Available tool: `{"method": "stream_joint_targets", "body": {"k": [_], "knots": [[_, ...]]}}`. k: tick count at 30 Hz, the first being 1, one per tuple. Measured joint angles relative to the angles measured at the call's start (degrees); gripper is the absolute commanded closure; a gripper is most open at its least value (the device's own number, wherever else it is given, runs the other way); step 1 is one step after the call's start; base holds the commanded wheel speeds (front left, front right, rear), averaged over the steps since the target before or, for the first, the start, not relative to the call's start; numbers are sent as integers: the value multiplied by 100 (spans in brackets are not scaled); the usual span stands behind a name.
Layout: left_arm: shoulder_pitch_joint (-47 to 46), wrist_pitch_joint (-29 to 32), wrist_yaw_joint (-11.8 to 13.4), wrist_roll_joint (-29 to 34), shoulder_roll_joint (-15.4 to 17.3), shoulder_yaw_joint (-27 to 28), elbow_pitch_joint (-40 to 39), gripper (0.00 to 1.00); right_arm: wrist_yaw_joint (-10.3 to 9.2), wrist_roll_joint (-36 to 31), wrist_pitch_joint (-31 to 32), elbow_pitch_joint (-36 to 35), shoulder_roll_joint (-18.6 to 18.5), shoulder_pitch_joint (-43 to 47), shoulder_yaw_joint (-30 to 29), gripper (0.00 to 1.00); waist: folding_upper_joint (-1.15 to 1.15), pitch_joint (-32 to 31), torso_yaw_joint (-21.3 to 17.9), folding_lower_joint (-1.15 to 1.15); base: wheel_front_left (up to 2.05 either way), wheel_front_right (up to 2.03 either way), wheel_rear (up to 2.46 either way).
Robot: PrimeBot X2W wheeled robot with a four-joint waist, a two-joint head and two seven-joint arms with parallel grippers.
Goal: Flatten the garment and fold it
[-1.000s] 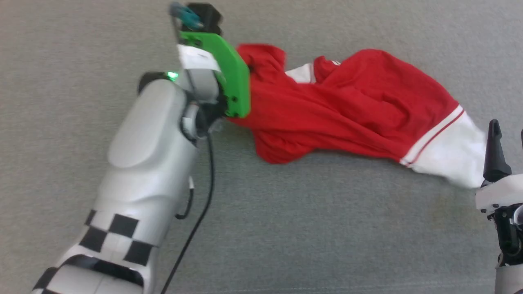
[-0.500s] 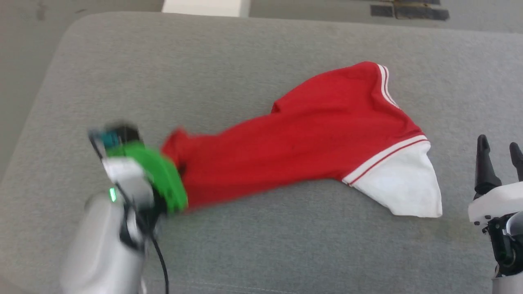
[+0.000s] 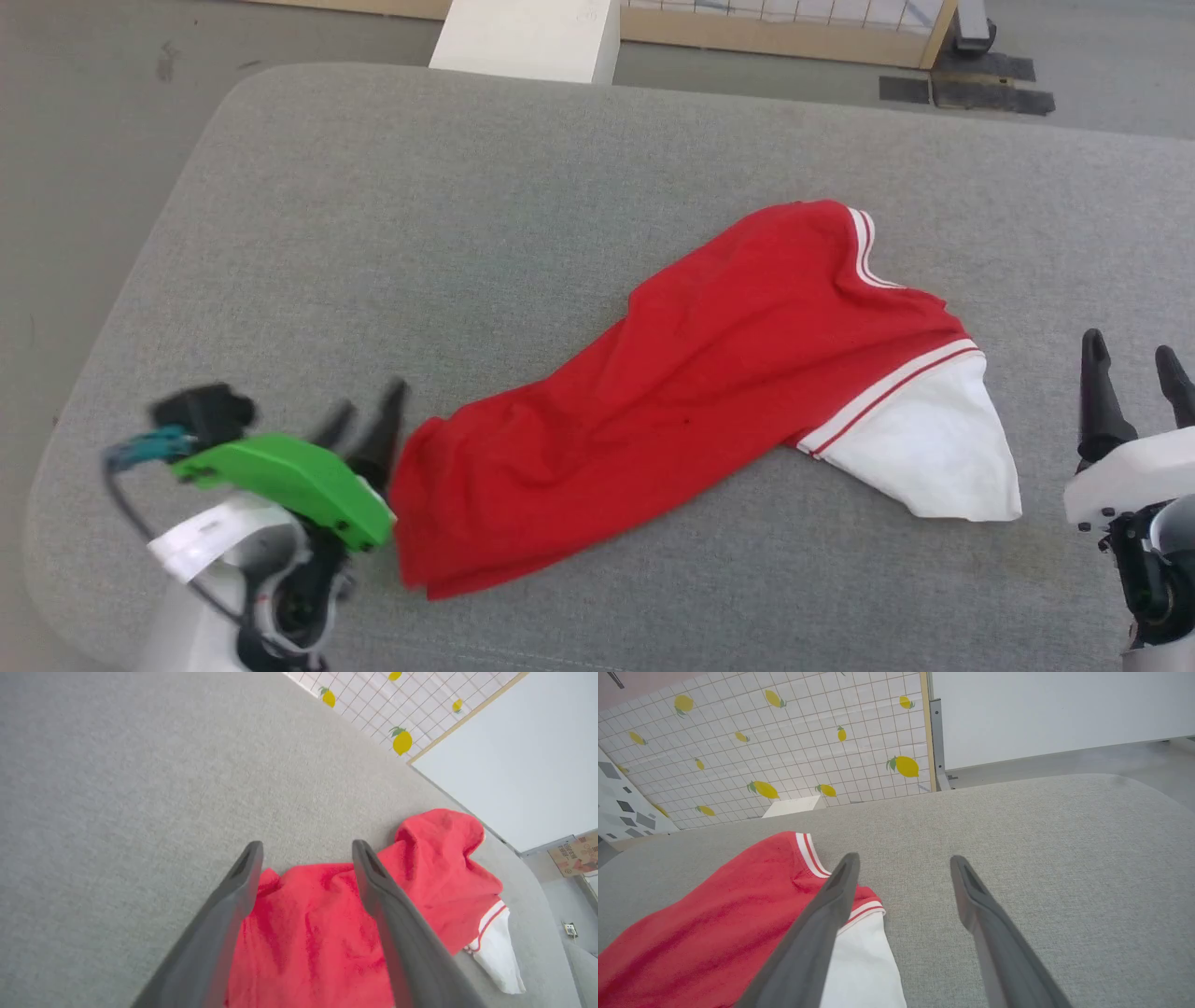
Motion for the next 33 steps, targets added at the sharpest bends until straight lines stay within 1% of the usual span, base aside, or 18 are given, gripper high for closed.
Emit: {"method": "stream_joint_targets", "body": {"k": [3,5,8,9,11,12,16,18,21,26,28,33], "knots": [[-46,-879,-202,502,215,93,-85,0,0,-1,26,-9,2,16,38,0,0,-44,-48,0,0,0,0],[-48,-1510,-313,929,336,87,-2,0,0,-1,69,-10,3,38,73,0,0,-63,-98,0,0,0,0],[-31,-2297,-330,1417,382,30,162,0,0,-11,253,13,3,103,98,0,0,-85,-166,0,0,0,0],[12,-2928,-304,1774,360,-33,315,0,0,-77,584,36,2,188,111,0,0,-90,-222,0,0,0,0],[32,-3167,-277,1835,313,-53,356,0,0,-169,887,37,-11,231,127,0,0,-69,-241,0,0,0,0],[56,-3323,-223,2046,260,-93,386,0,0,-203,1521,33,-57,233,274,0,0,3,-255,0,0,0,0],[61,-3392,-177,2176,244,-125,392,0,0,-328,2451,27,-240,112,614,0,0,131,-280,0,0,0,0],[60,-3395,-174,2271,244,-170,400,0,0,-421,2955,29,-444,-73,880,0,0,205,-284,0,0,0,0],[49,-3417,-174,2375,243,-222,414,0,0,-511,3554,66,-671,-394,1229,0,0,319,-276,0,0,0,0],[-47,-3421,-174,2428,209,-326,446,0,0,-506,4523,258,-1087,-578,1936,0,0,526,-211,0,0,0,0],[-115,-3423,-174,2439,188,-356,461,0,0,-464,4751,290,-1269,-597,2210,0,0,618,-170,0,0,0,0],[-205,-3424,-174,2448,144,-369,489,0,0,-243,5020,258,-1559,-712,2542,0,0,795,-84,0,0,0,0]]}}
